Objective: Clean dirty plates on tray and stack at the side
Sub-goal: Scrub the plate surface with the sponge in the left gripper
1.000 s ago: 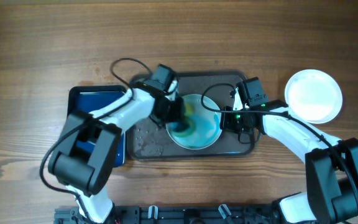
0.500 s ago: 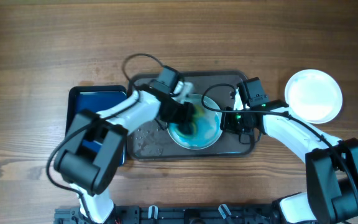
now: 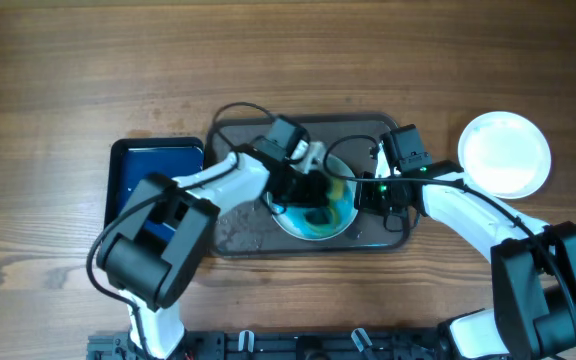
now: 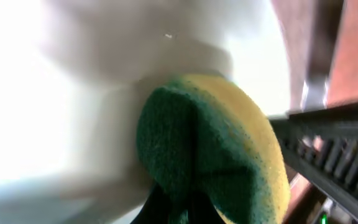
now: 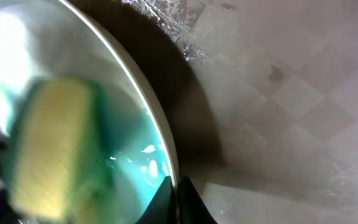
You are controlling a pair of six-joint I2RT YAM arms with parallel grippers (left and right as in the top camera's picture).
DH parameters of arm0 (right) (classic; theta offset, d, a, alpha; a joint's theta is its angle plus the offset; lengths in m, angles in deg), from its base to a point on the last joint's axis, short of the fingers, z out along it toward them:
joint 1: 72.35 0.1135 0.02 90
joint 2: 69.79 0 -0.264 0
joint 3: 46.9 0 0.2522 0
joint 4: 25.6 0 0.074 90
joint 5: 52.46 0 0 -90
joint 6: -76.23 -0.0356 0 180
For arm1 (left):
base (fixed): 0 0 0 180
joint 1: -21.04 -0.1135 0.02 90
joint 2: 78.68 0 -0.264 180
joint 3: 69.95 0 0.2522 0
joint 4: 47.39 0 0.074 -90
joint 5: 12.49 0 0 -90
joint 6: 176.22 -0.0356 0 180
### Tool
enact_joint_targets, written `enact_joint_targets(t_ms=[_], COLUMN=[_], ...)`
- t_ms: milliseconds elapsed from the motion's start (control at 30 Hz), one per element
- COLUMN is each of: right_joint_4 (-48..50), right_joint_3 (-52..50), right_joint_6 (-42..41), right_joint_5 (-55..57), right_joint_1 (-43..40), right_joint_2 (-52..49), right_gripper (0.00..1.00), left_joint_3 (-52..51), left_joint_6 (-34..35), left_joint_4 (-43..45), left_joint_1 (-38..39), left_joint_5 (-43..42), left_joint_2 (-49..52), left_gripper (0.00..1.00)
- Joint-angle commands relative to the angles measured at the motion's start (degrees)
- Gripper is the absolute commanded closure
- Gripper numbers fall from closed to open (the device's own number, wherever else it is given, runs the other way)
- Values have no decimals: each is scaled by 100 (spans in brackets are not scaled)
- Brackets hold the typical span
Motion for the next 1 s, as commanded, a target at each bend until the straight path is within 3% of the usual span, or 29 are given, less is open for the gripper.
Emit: enact_joint_targets(t_ms=[0,133,267,333,433,633,800,967], right_joint_4=[-46,-35,-33,-31,-26,-28,-42,-42], right_joint_3=[-48,-48,-48,-48,-48,-48,-48,-48], right_joint_6=[118,118,118,118,118,114,111,116], right_joint_5=[118,118,118,118,120,118,116,116], right_joint_1=[-9,-9,-9,-9,-9,-9,-9,-9], right_joint_2=[-66,-66,-66,-66,-66,-66,-66,-66], right_gripper=[96,95,95,96,96,95,95,96], left_joint_3=[-116,-116,-116,-114,-94,-83,-83,0], left_joint_6=[221,140,116,-352,-1279,-1191,-717,-140], left_joint_4=[-590,-837,-925,-927,-863,72,291,-85], left_joint_1=[-754,-1034,-1003,-918,-682,2,295,-188], left_joint_5=[2487,3215,3383,2785,1027,-1137,-946,37], left_joint_2=[129,129,129,129,129,129,129,-31], left_gripper=[96,96,96,96,96,96,96,96])
